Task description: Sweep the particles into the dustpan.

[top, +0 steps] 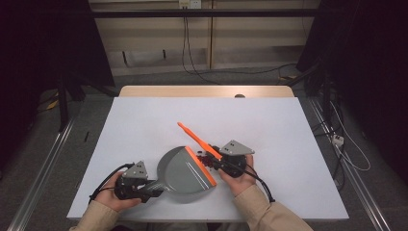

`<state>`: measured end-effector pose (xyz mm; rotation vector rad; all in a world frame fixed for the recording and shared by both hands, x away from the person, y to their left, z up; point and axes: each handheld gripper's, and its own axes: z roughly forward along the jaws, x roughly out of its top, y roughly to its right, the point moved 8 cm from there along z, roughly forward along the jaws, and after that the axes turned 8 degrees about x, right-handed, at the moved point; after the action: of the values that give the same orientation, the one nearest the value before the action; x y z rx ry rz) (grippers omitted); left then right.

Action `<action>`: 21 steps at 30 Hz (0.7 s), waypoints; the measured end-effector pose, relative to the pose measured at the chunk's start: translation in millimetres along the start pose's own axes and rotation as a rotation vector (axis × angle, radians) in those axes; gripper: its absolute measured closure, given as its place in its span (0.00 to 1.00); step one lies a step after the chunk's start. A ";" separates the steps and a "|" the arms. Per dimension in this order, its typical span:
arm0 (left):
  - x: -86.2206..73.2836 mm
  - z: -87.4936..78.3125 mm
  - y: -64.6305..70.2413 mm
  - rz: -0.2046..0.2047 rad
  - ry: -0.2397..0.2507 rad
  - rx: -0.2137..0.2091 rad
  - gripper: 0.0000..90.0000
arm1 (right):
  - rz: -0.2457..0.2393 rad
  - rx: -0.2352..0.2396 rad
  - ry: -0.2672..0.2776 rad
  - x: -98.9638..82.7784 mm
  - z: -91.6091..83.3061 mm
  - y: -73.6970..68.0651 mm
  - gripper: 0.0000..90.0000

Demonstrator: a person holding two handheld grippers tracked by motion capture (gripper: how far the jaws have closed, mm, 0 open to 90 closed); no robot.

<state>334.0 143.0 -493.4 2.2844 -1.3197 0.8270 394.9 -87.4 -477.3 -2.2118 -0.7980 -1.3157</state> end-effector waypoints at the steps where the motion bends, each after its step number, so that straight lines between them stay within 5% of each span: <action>1: 0.5 0.3 0.3 -0.002 0.001 -0.001 0.69 | 0.001 0.001 0.003 0.2 0.8 -1.8 0.76; 8: 3.0 1.2 1.5 -0.006 0.009 -0.008 0.69 | 0.023 0.029 0.007 4.1 4.9 -10.0 0.76; 13: 2.1 1.5 0.6 -0.005 0.002 0.006 0.69 | 0.101 0.057 0.036 7.7 2.6 -5.3 0.76; 21: 1.5 1.9 1.0 -0.005 0.009 -0.011 0.69 | 0.004 -0.018 -0.064 6.4 -9.9 15.7 0.78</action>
<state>334.3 140.4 -493.8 2.2723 -1.3104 0.8253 401.6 -103.6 -468.5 -2.2786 -0.8070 -1.2603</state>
